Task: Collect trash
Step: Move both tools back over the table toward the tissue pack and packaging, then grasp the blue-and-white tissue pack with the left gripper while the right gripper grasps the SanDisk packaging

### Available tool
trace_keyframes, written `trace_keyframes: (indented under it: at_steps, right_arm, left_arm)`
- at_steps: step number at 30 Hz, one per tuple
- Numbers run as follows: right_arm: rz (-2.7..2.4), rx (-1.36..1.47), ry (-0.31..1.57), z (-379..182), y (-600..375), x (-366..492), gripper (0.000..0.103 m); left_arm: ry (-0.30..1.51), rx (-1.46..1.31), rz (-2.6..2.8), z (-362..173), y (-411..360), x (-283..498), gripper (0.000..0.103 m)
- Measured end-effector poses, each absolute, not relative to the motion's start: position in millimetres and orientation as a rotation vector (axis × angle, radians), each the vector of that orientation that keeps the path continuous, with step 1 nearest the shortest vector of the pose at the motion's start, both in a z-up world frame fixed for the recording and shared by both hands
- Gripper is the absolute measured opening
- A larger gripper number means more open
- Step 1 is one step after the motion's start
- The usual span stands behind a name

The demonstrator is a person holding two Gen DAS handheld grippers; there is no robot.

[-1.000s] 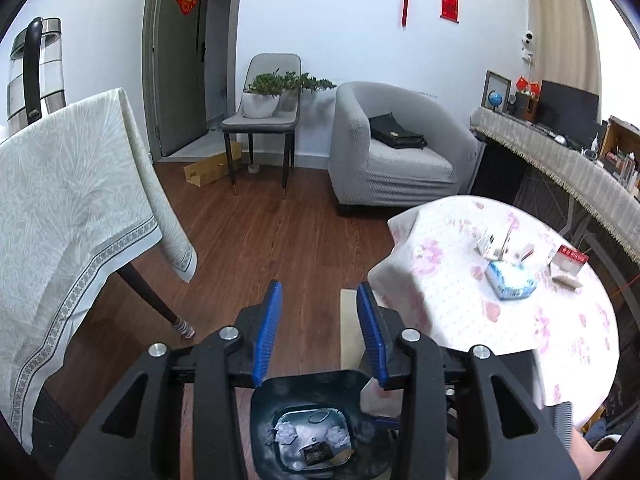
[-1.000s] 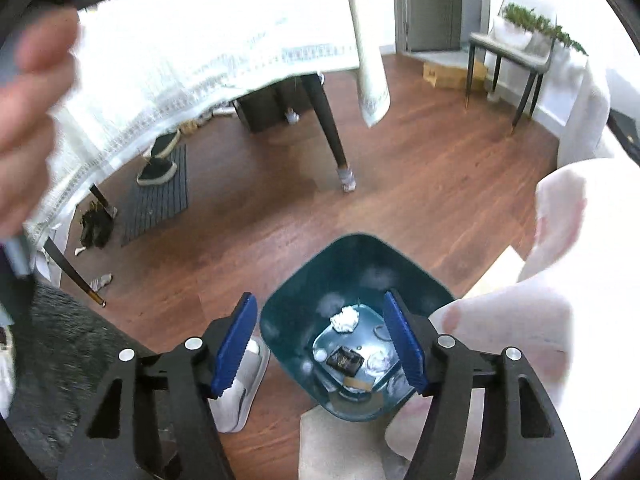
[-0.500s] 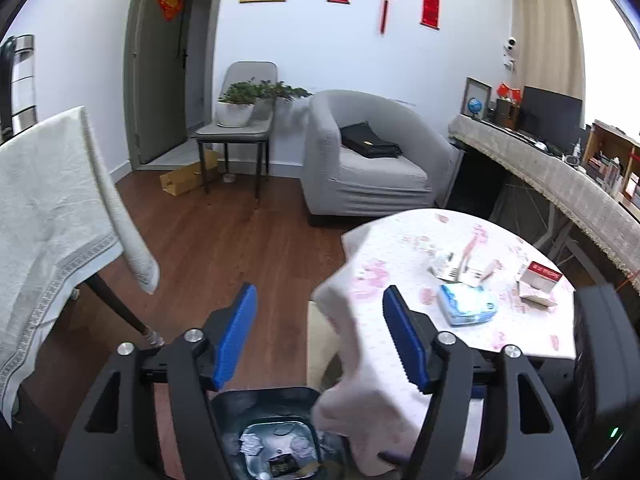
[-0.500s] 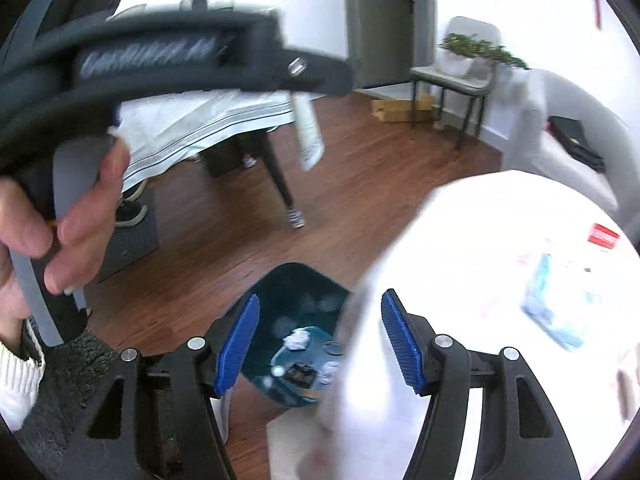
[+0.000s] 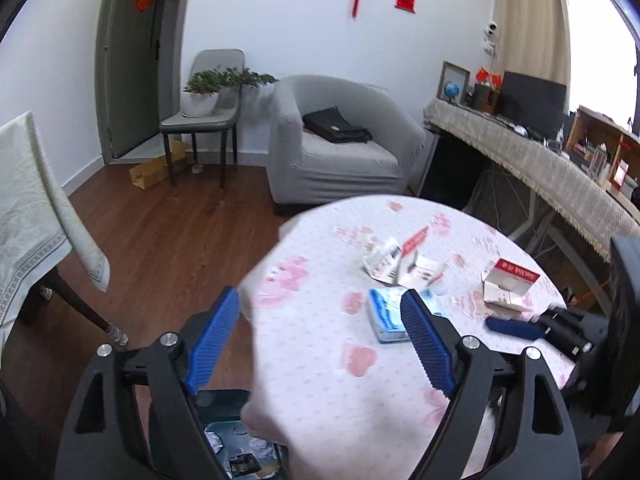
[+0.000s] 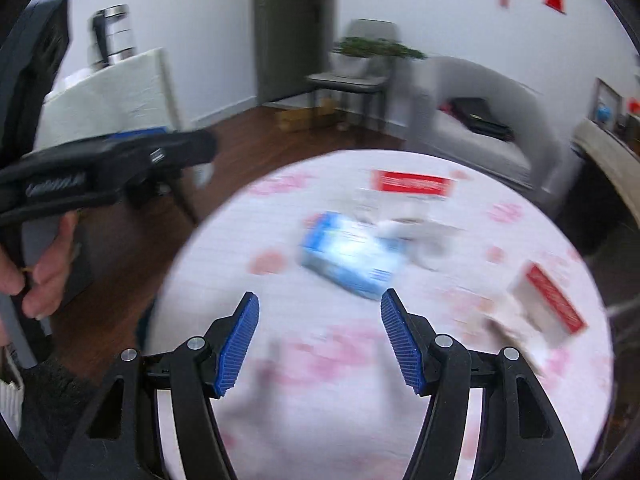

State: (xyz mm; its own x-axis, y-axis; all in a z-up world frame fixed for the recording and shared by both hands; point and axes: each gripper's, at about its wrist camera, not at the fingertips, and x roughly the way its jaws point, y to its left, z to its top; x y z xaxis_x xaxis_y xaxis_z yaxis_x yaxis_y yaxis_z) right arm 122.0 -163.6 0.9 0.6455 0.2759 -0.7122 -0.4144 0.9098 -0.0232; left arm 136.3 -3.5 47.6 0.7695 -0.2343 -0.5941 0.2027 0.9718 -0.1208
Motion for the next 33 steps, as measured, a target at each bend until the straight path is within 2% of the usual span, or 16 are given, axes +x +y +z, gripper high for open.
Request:
trace_keyframes:
  at_steps: [9, 18, 33]
  right_arm:
    - [0.213, -0.090, 0.755, 3.4, -239.8, 130.0, 0.091]
    - [0.090, 0.032, 0.770, 0.0, -284.7, 137.1, 0.099]
    - [0.010, 0.189, 0.824, -18.9, -302.5, 151.2, 0.099]
  left_arm:
    - [0.759, 0.016, -0.253, 14.1, -61.2, 160.9, 0.089]
    - [0.837, 0.080, -0.273, -13.6, -98.0, 172.7, 0.091]
    - [0.890, 0.084, -0.233, -27.5, -109.1, 187.9, 0.092]
